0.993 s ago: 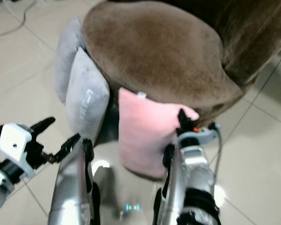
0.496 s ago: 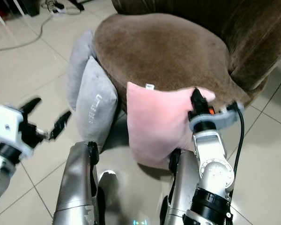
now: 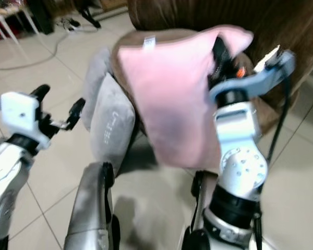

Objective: Move the pillow to the sofa from floor

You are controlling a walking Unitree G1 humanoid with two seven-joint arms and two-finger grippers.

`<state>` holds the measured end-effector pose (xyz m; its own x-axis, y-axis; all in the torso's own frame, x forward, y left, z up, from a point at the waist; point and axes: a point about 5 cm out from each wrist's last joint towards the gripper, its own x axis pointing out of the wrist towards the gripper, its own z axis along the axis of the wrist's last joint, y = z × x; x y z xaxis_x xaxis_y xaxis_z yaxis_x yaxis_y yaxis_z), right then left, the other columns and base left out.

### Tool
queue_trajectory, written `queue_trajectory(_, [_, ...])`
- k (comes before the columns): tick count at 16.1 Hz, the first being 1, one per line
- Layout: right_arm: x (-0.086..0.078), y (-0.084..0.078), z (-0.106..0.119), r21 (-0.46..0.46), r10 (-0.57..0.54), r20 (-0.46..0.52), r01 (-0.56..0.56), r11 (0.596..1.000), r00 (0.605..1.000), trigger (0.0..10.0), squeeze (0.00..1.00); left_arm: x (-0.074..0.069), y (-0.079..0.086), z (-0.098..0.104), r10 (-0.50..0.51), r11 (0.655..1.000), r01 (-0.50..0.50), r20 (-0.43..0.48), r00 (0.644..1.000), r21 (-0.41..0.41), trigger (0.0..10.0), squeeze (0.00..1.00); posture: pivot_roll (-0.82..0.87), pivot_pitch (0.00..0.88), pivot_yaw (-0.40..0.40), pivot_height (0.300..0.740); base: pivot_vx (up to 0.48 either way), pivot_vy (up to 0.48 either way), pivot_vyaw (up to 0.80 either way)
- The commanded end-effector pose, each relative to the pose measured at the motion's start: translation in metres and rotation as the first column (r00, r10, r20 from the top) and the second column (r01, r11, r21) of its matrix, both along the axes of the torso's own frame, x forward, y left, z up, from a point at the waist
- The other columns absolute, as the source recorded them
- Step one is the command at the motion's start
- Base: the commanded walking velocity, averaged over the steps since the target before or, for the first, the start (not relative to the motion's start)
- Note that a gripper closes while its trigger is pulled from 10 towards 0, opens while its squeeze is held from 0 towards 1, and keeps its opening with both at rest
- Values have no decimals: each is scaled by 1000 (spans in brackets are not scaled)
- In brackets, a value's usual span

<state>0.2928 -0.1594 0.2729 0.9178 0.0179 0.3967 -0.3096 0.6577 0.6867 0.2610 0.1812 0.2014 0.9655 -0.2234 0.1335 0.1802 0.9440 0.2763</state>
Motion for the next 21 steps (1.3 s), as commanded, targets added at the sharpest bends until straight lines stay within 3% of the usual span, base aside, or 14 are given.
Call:
queue_trajectory(1, [-2, 5, 4, -43, -2, 11, 3, 999, 1000, 10000, 0, 2, -1, -2, 17, 999, -17, 1, 1000, 38, 10000, 0, 36, 0, 64, 482, 0, 0, 0])
queue_trajectory(2, [-1, 7, 8, -64, -32, 18, 33, 997, 999, 10000, 0, 5, -2, 0, 36, 997, -37, 18, 999, 75, 10000, 0, 36, 0, 48, 492, 0, 0, 0])
queue_trajectory(5, [6, 5, 22, -50, -49, 49, 51, 997, 998, 10000, 0, 11, -5, 4, 40, 997, -43, 49, 998, 65, 10000, 0, 28, 0, 49, 512, 0, 0, 0])
queue_trajectory(9, [15, 6, 15, -201, -105, 18, 107, 974, 994, 10000, 0, 13, -12, 0, 37, 998, -40, 48, 998, 54, 10000, 0, 24, 0, 70, 542, 0, 0, 0])
queue_trajectory(11, [11, 3, 6, -91, -131, -10, 129, 987, 991, 10000, 0, 14, -16, -6, 31, 998, -33, 38, 999, 55, 10000, 0, 19, 0, 83, 562, 0, 0, 0])
queue_trajectory(12, [11, 3, 4, -82, -134, -15, 132, 988, 991, 10000, 0, 16, -16, -6, 30, 998, -32, 43, 999, 52, 10000, 0, 20, 0, 80, 572, 0, 0, 0])
queue_trajectory(15, [11, 9, -1, -114, -105, -31, 101, 988, 994, 10000, 0, 18, -14, -5, 82, 996, -84, 51, 995, 35, 10000, 0, 37, 0, 67, 607, 0, 0, 0])
queue_trajectory(18, [10, 4, -10, -131, -120, -31, 115, 985, 992, 10000, 0, 16, -31, -9, -4, 998, 2, 38, 999, 68, 10000, 0, 55, 0, 78, 632, 0, 0, 0])
queue_trajectory(21, [9, 7, -16, -107, -127, -56, 120, 987, 990, 10000, 0, 17, -23, -14, 33, 998, -34, 11, 999, 46, 10000, 0, 44, 0, 92, 662, 0, 0, 0])
